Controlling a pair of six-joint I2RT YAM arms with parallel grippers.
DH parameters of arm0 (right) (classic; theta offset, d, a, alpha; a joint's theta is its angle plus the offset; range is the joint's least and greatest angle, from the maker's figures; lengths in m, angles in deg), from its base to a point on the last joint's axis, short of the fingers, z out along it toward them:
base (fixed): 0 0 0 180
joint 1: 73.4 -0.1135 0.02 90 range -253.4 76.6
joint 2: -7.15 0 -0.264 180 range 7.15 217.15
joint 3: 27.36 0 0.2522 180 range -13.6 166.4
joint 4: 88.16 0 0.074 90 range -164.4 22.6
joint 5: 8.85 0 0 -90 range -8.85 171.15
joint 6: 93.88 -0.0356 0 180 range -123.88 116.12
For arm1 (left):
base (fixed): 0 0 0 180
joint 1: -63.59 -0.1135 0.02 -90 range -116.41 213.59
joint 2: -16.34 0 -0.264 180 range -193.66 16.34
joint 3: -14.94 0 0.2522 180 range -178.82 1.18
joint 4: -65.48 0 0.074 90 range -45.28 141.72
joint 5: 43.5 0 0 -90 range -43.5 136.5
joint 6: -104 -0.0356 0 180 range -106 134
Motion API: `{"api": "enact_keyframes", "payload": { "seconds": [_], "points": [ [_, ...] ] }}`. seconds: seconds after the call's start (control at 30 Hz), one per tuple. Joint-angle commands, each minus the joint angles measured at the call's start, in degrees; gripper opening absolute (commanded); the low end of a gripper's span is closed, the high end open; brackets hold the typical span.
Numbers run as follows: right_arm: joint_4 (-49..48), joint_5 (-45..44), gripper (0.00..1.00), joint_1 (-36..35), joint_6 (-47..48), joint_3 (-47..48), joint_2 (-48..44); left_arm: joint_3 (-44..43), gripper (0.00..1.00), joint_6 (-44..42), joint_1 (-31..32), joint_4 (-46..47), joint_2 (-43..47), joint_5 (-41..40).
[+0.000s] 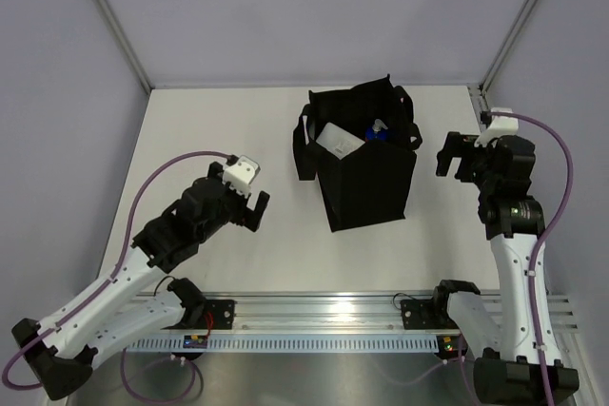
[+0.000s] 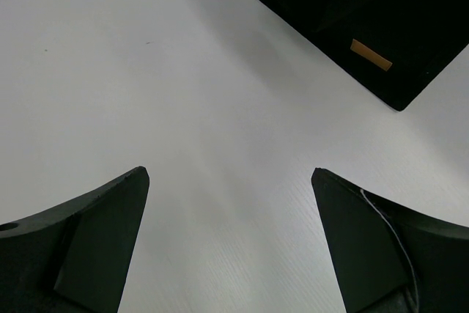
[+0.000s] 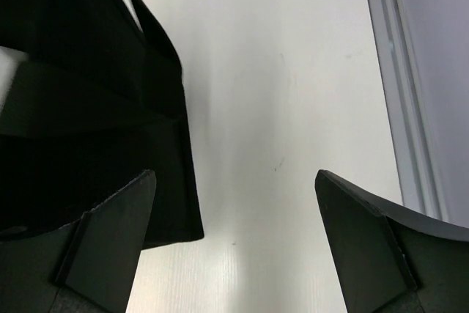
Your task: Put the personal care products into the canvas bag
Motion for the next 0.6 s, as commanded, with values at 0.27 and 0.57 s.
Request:
{"api": "enact_keyframes", "payload": {
  "seconds": [0.27,0.57],
  "points": [
    [-6.65,-12.78,0.99,0.65,-9.49,-8.83,-1.76,-0.20,0.99,0.58,0.12,2.56,0.40,-0.25],
    [-10.44,-11.56,1.00,0.57,-3.68,-11.91,-6.41,-0.29,0.99,0.67,0.12,2.03,-0.39,-0.86]
  ]
}}
